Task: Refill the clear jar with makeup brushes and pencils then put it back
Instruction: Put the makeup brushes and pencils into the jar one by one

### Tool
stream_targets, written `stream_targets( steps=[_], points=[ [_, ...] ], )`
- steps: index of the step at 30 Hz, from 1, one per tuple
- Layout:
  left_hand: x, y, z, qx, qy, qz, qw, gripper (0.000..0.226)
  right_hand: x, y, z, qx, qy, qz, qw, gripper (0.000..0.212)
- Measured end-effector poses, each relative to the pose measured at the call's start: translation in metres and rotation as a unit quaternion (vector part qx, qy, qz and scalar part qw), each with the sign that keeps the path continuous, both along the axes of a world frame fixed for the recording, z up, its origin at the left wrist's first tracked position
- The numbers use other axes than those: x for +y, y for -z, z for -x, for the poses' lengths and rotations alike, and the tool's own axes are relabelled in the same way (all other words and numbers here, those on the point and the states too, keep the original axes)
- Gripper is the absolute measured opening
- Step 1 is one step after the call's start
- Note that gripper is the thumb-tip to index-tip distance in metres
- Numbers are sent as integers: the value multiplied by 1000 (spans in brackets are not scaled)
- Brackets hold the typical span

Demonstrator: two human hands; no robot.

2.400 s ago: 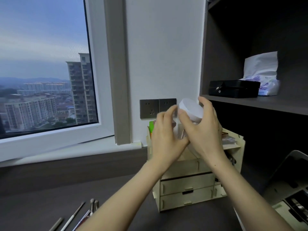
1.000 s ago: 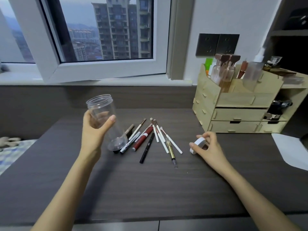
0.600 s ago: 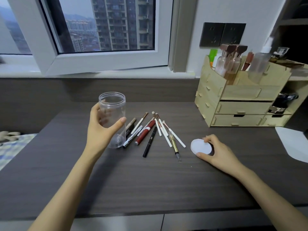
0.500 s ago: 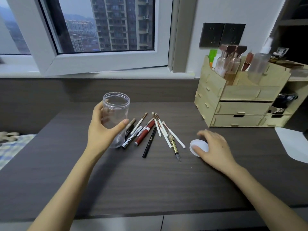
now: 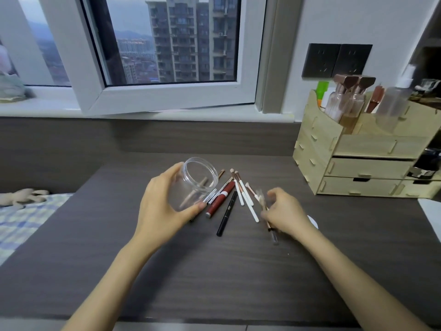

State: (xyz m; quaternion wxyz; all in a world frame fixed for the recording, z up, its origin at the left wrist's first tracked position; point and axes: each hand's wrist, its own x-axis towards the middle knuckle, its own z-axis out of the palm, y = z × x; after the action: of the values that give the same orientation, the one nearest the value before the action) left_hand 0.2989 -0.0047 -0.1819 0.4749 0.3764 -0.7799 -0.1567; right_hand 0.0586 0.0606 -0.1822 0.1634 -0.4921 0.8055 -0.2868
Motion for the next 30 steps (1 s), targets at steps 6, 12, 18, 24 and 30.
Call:
stream_targets(
  steps=[6, 12, 18, 24, 30],
  points=[
    [0, 8, 1, -69, -11, 89, 994, 79, 25, -59, -40, -440, -90, 332, 830, 22],
    [-3, 23, 3, -78, -2, 144, 987, 72, 11, -28, -72, -227, -132, 219, 940, 11],
    [-12, 35, 1, -81, -15, 154, 985, 70, 7, -19, -72, -208, -208, 127, 947, 14],
    [-22, 27, -5, 20, -65, 76, 995, 80, -32, 0, -45, -163, -36, 165, 972, 20],
    [-43, 21, -6, 108, -132, 60, 983, 80, -85, 13, -53, 31, 26, 55, 998, 21]
  ],
)
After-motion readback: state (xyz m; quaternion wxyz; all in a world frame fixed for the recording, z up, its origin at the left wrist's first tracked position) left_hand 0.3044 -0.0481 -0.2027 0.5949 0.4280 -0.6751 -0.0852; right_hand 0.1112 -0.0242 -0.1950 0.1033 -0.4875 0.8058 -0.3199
